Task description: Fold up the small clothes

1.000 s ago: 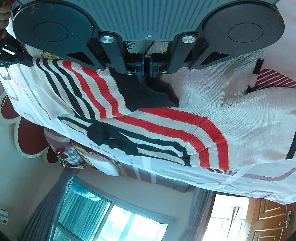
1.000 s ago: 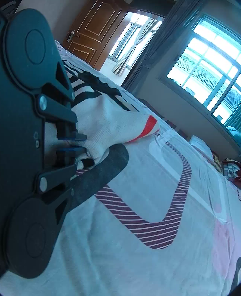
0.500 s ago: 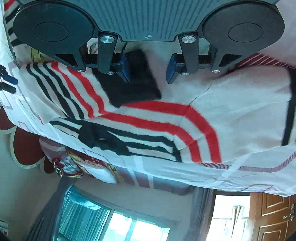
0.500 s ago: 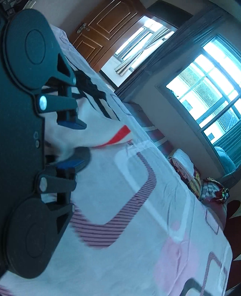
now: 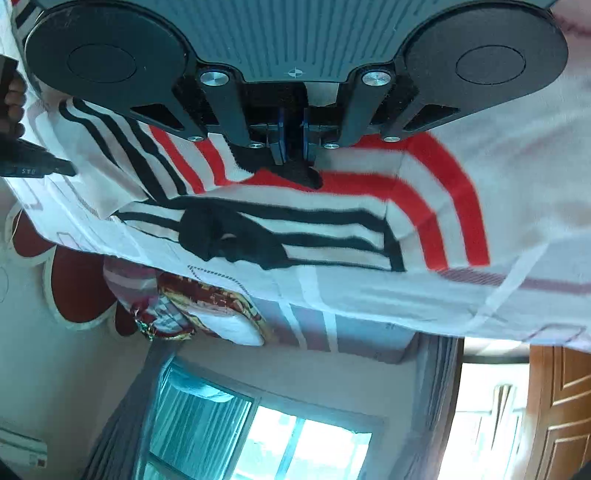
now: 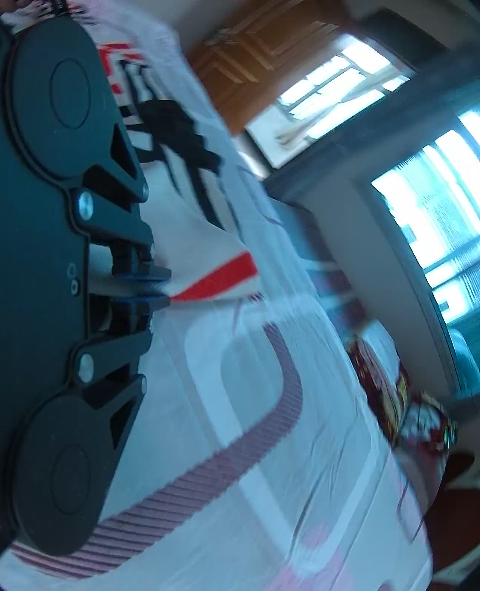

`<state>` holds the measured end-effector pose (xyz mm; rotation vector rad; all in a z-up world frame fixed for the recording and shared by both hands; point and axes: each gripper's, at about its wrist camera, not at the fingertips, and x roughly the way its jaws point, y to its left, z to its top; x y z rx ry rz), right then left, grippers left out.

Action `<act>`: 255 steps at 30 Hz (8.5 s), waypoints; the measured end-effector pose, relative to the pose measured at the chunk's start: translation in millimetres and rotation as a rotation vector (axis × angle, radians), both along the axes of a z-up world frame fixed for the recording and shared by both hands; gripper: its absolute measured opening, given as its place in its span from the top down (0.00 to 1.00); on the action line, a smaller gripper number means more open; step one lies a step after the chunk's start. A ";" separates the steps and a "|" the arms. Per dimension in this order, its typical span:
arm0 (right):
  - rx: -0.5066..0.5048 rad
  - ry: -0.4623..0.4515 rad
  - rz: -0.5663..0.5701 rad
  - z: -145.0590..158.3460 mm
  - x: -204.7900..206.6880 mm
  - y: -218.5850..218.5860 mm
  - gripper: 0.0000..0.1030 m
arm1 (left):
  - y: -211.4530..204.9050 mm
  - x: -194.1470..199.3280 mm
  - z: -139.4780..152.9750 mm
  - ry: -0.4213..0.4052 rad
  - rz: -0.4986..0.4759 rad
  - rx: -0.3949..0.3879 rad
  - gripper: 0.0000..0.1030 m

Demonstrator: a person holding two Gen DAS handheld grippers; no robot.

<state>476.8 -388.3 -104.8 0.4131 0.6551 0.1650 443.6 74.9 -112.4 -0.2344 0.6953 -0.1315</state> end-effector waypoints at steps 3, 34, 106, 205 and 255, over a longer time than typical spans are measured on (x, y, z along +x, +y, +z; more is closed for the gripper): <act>0.049 0.008 -0.016 -2.7 1.5 -14.2 0.94 | 1.4 7.9 -11.2 0.047 -0.016 0.013 0.92; -0.201 -0.121 0.284 23.1 -72.3 40.5 0.84 | -52.4 -24.7 6.9 -0.135 -0.050 0.184 0.08; -0.313 -0.034 0.201 56.2 -135.1 112.7 0.59 | 306.4 -154.8 -33.0 -0.020 0.863 -0.394 0.68; -0.148 -0.090 0.325 40.1 -77.1 166.3 0.87 | 8.0 -49.7 16.9 -0.089 0.018 0.228 0.50; -0.315 -0.171 0.434 29.5 -45.4 231.2 0.74 | -25.2 -10.9 -3.1 -0.032 0.055 0.272 0.38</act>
